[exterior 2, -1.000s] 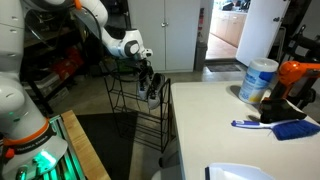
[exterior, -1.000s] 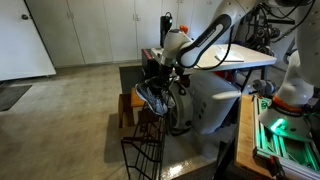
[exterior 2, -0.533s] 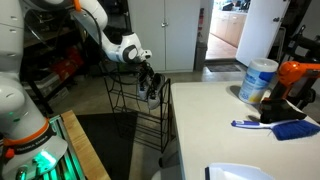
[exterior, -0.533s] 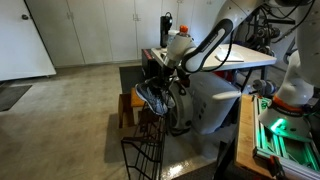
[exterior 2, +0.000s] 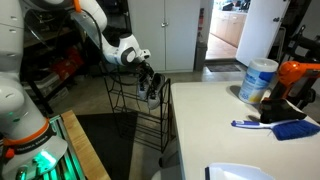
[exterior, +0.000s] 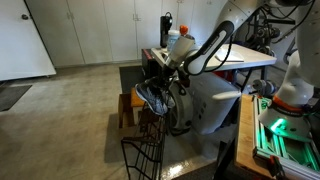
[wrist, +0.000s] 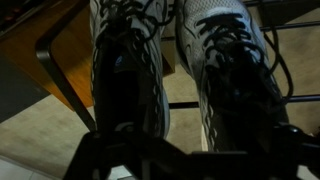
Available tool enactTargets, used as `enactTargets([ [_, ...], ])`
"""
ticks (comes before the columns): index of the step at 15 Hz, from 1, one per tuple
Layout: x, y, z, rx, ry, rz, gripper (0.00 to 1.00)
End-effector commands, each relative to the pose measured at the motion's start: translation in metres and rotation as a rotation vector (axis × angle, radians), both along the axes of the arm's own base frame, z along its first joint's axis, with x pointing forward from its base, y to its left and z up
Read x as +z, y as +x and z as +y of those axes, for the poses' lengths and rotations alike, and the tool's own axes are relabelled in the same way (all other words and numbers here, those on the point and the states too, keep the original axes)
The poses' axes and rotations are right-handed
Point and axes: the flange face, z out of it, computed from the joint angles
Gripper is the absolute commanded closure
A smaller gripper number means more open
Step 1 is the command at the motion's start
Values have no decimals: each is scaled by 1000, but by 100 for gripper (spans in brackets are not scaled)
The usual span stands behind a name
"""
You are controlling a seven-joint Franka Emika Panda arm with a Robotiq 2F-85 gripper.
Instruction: Put the trainers on the table
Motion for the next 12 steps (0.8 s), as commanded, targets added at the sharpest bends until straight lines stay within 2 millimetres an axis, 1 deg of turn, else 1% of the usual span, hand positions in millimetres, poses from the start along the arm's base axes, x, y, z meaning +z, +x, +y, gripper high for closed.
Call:
enactTargets([
  [1, -2, -4, -1, 10, 1, -6, 0],
  [6, -3, 1, -18, -41, -36, 0, 0],
  [7, -4, 1, -19, -42, -32, 1, 0],
  [12, -12, 2, -6, -16, 8, 10, 0],
])
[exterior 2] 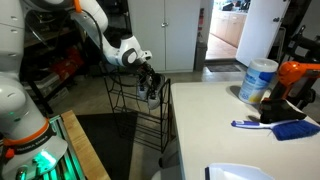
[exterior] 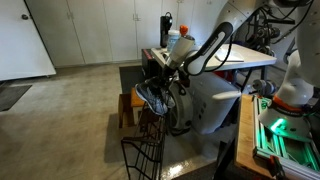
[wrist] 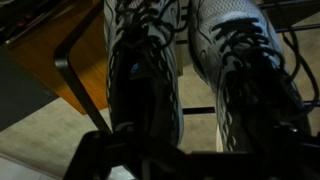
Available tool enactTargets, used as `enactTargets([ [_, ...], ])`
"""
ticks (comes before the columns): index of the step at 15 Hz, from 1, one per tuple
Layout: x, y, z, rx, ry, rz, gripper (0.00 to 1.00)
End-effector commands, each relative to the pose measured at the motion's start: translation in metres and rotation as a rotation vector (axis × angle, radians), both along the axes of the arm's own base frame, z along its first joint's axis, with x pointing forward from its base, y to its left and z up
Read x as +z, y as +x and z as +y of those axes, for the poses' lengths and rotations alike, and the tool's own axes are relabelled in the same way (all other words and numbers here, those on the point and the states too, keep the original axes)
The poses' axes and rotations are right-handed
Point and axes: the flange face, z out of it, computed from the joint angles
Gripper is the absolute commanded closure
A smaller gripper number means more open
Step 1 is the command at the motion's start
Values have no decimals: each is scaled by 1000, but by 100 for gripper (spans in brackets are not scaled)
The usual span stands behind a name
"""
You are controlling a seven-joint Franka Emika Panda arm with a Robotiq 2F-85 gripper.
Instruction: Put the trainers on the table
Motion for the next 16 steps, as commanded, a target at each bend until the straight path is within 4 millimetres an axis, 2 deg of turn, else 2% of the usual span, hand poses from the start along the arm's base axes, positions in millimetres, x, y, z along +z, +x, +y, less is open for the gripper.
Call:
enactTargets([
  [1, -6, 0, 9, 11, 26, 7, 0],
  [6, -5, 4, 7, -1, 16, -7, 0],
  [16, -19, 20, 10, -6, 34, -20, 0],
])
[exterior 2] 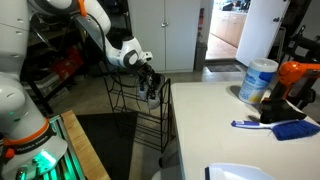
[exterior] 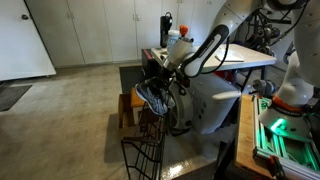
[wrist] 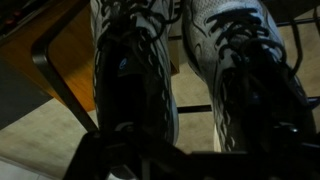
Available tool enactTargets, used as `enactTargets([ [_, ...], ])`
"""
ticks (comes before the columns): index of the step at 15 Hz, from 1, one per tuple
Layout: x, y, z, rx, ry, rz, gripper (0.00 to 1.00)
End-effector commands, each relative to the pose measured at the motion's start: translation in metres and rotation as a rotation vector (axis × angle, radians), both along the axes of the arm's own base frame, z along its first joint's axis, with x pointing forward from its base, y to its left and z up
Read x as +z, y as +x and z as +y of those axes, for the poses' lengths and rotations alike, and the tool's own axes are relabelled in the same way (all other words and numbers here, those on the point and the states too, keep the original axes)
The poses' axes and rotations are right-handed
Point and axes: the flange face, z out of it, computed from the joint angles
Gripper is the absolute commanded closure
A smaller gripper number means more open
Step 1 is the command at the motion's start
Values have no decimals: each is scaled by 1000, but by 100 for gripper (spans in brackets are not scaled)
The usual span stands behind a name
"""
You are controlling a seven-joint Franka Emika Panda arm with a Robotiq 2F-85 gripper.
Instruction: Put the trainers on the table
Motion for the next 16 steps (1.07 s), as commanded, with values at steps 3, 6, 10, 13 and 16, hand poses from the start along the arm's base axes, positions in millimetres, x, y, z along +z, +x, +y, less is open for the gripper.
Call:
enactTargets([
  [3, -11, 13, 4, -4, 22, -11, 0],
  [6, -15, 17, 5, -10, 30, -1, 0],
  [10, -18, 20, 0, -37, 14, 22, 0],
  [13, -16, 18, -3, -50, -9, 37, 0],
  [16, -22, 19, -4, -69, -21, 81, 0],
])
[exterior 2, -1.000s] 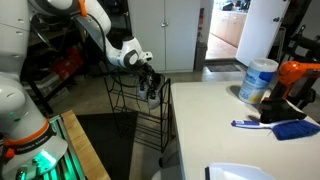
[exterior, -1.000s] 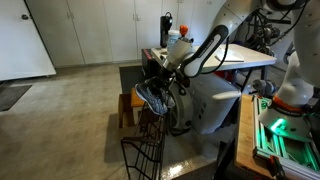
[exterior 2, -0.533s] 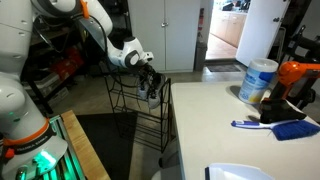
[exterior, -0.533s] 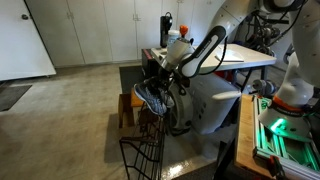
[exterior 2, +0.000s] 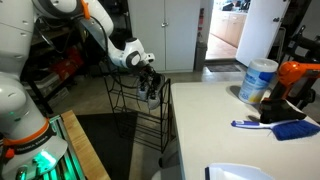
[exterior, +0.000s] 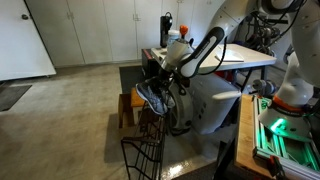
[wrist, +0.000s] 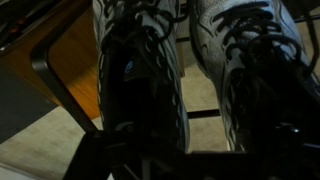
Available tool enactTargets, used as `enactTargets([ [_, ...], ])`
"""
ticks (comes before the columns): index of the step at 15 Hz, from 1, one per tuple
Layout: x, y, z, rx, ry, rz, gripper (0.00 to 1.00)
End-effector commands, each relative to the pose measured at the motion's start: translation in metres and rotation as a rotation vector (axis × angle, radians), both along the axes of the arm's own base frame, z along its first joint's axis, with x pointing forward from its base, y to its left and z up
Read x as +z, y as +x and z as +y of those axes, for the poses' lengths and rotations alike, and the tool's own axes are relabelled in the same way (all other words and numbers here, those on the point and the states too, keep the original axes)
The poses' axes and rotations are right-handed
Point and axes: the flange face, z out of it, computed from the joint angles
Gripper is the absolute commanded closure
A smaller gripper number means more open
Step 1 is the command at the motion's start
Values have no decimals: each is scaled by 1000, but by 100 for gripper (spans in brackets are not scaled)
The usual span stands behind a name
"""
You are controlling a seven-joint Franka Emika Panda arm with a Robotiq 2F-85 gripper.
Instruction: Put the trainers on the table
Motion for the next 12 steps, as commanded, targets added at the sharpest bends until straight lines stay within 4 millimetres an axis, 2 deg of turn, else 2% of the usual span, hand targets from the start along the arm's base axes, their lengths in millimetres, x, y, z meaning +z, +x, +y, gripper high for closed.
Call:
enactTargets([
  [1, -11, 7, 1, -34, -19, 69, 0],
  [8, -15, 18, 8, -28, 5, 72, 0],
  [9, -17, 18, 9, -28, 11, 81, 5],
  [10, -19, 19, 12, -27, 18, 82, 26],
  [12, -21, 20, 12, -32, 28, 83, 30],
])
